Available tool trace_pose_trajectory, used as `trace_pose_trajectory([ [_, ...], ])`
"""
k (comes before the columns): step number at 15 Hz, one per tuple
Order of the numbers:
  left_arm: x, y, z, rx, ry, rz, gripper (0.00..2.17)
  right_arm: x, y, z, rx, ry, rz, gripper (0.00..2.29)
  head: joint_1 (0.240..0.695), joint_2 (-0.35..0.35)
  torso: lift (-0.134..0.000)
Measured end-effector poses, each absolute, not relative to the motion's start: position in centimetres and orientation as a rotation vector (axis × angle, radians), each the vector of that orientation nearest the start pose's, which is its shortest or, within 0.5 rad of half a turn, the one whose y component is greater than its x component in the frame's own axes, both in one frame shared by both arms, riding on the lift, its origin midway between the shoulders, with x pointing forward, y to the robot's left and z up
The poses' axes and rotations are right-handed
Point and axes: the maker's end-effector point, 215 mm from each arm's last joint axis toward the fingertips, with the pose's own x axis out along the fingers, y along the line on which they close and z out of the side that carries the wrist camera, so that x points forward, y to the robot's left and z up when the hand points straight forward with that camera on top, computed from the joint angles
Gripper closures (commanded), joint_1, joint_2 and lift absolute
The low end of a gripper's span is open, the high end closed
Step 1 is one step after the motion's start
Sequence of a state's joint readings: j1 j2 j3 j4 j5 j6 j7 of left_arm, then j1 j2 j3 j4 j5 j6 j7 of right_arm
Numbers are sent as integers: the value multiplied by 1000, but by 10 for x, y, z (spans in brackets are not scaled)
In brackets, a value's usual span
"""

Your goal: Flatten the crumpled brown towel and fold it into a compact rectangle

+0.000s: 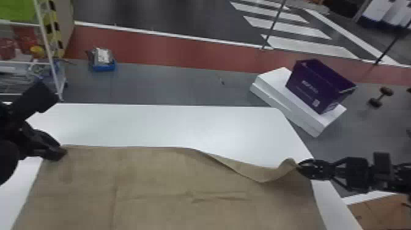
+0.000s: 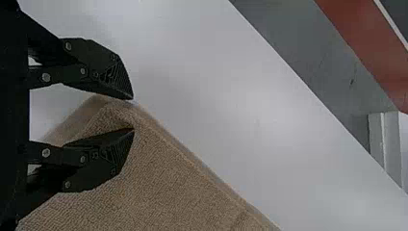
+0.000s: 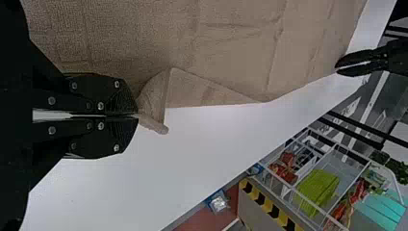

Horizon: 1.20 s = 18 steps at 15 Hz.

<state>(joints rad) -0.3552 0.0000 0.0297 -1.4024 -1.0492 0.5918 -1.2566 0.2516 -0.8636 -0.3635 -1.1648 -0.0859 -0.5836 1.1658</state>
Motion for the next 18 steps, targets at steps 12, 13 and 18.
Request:
trace_pose_trajectory([
  [12,524,240,-425,522,785,-644,1433,356,-504,-376,-849,377,1010,1099,695,-327,-124],
  [13,518,245,-419,509,762,-634,1433,351,-505,-376,-853,386,1023,1099,695,-325,-124],
  [18,487,254,-396,478,665,-628,1433,328,-511,-383,-867,450,1095,1099,695,-344,-124],
])
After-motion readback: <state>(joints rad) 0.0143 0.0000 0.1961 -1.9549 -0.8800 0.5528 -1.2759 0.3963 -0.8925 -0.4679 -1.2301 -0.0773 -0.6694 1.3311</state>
